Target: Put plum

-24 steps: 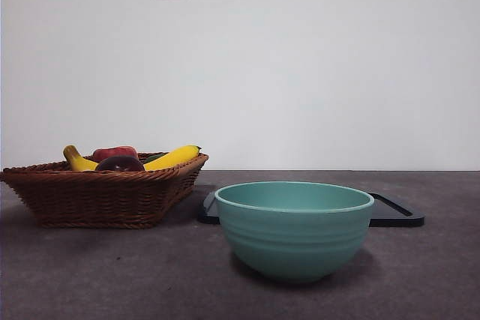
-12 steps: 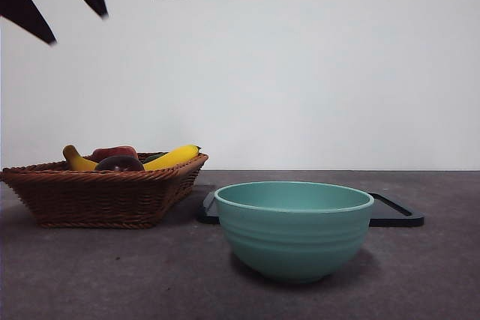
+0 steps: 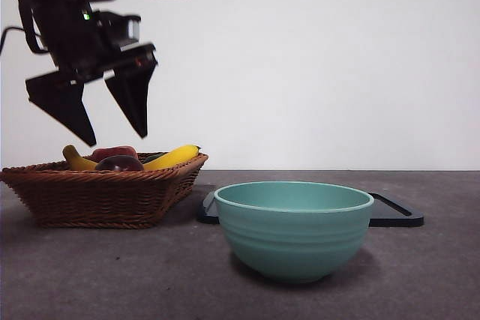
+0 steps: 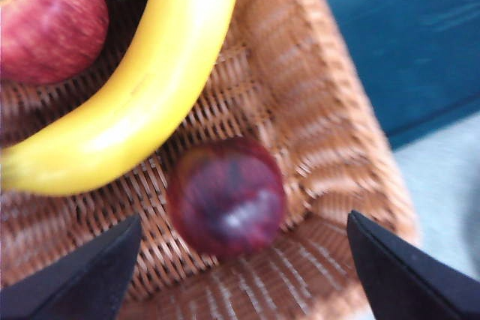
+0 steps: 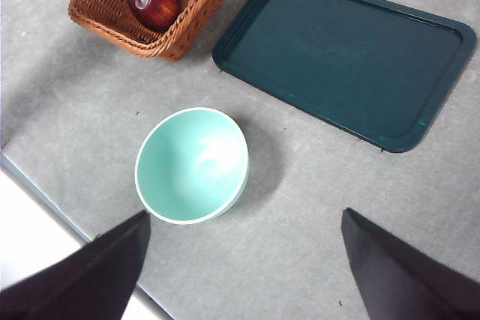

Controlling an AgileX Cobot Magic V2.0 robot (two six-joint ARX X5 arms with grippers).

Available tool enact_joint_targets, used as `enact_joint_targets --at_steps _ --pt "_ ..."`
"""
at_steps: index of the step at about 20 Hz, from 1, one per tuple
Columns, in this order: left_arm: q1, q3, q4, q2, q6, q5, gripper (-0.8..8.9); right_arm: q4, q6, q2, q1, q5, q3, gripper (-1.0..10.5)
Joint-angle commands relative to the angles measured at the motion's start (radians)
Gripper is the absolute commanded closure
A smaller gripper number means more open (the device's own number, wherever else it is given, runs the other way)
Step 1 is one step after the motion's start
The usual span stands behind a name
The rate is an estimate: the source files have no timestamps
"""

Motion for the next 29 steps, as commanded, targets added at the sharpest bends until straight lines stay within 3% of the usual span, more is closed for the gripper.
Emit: enact_joint_targets --at_steps 1,14,19,23,29 --pt "-0.005 0.026 0.008 0.055 0.001 -0.016 3.78 0.009 0.010 0.008 0.003 -0.003 0.020 5.4" --pt "-0.018 0.026 0.051 0.192 0.001 -0.032 3.84 0.017 0.011 0.008 0.003 -0.003 0.020 5.4" --pt "-0.027 0.031 0.048 0.191 0.001 -0.032 5.65 0.021 0.011 0.008 0.003 -0.003 0.020 5.4" --pt "-0.030 0.035 0.043 0.149 0.001 -0.032 5.76 0.022 0.011 0.008 0.003 -0.003 0.020 5.4" --pt "-0.073 0.036 0.018 -0.057 -0.002 0.004 5.75 0.023 0.011 0.008 0.003 -0.003 0.020 5.4"
